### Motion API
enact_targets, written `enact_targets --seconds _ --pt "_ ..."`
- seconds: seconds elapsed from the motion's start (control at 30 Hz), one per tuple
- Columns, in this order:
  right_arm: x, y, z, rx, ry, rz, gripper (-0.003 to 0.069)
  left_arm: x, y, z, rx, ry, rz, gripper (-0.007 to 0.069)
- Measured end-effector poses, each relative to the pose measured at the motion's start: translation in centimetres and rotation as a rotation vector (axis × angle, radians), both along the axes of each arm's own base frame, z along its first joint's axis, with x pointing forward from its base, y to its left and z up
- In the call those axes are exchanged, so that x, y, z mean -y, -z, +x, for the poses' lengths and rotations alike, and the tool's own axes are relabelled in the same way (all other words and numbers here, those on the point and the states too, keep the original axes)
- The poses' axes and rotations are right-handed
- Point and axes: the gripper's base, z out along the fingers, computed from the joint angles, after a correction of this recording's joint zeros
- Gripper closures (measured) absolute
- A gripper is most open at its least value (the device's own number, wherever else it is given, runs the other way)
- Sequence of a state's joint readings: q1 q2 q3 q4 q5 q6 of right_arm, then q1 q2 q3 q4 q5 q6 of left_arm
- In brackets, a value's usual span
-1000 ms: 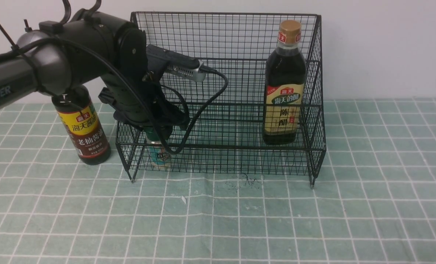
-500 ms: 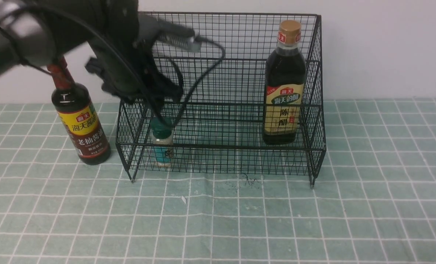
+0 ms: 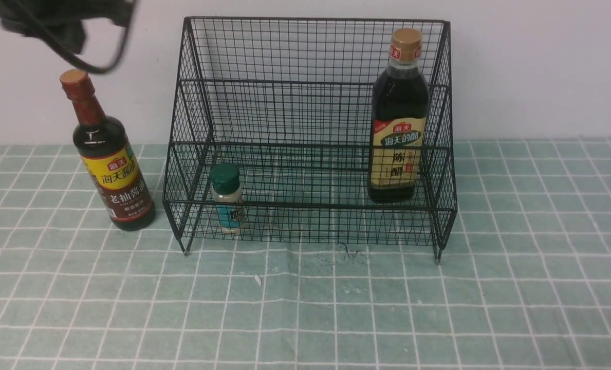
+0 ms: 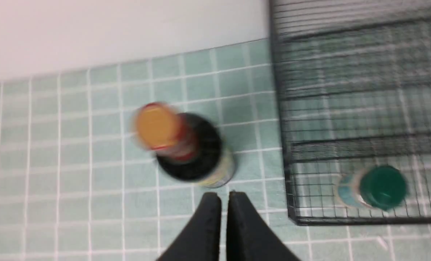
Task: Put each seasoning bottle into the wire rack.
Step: Use the left arm to grab the condiment bottle closest to it
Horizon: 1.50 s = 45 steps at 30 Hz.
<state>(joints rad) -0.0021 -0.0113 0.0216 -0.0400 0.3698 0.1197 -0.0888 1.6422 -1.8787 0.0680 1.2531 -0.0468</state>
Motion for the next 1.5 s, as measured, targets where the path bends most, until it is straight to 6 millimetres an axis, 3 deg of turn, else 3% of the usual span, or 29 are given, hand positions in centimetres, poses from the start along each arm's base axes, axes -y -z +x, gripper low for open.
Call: enact_targets --seconds 0.1,0.23,0.4,0.57,0.6,0.67,0.8,1.1,1.2,1.27,1.3,1.33,1.5 --pt "0.0 0.0 0.0 0.000 0.000 0.000 0.0673 -2.0 0.5 0.5 -0.018 0.007 -0.082 0.0621" --pt "0.0 0.0 0.0 0.000 0.000 0.001 0.0673 -2.5 1.5 1.4 -0.043 0.079 -0.067 0.0610" --pt "0.0 0.0 0.0 0.000 0.000 0.002 0.0673 -2.8 3.3 2.8 -0.085 0.093 -0.035 0.0507" --pt "0.0 0.0 0.0 0.000 0.000 0.002 0.0673 -3.4 4.4 4.4 -0.060 0.073 0.031 0.0235" --pt "0.0 0.0 0.0 0.000 0.000 0.002 0.0673 -3.4 4.4 4.4 -0.058 0.072 0.033 0.0225" --pt "0.0 0.0 0.0 0.000 0.000 0.002 0.0673 -3.6 4.8 4.9 -0.052 0.069 0.045 0.0122" --pt "0.0 0.0 0.0 0.000 0.000 0.002 0.0673 -3.6 5.9 5.9 -0.054 0.070 0.046 0.0051" --pt "0.0 0.0 0.0 0.000 0.000 0.002 0.0673 -3.7 8.8 7.8 -0.095 0.069 0.043 0.0049" --pt "0.0 0.0 0.0 0.000 0.000 0.002 0.0673 -3.7 9.6 8.2 -0.115 0.069 0.038 0.0123" --pt "0.0 0.0 0.0 0.000 0.000 0.002 0.0673 -3.6 9.8 8.2 -0.134 0.070 0.035 0.0246" --pt "0.0 0.0 0.0 0.000 0.000 0.002 0.0673 -3.6 9.8 8.2 -0.134 0.070 0.035 0.0246" --pt "0.0 0.0 0.0 0.000 0.000 0.002 0.0673 -3.5 9.9 8.1 -0.146 0.067 0.012 0.0356" --pt "0.0 0.0 0.0 0.000 0.000 0.002 0.0673 -3.3 9.7 8.0 -0.157 0.067 -0.003 0.0358"
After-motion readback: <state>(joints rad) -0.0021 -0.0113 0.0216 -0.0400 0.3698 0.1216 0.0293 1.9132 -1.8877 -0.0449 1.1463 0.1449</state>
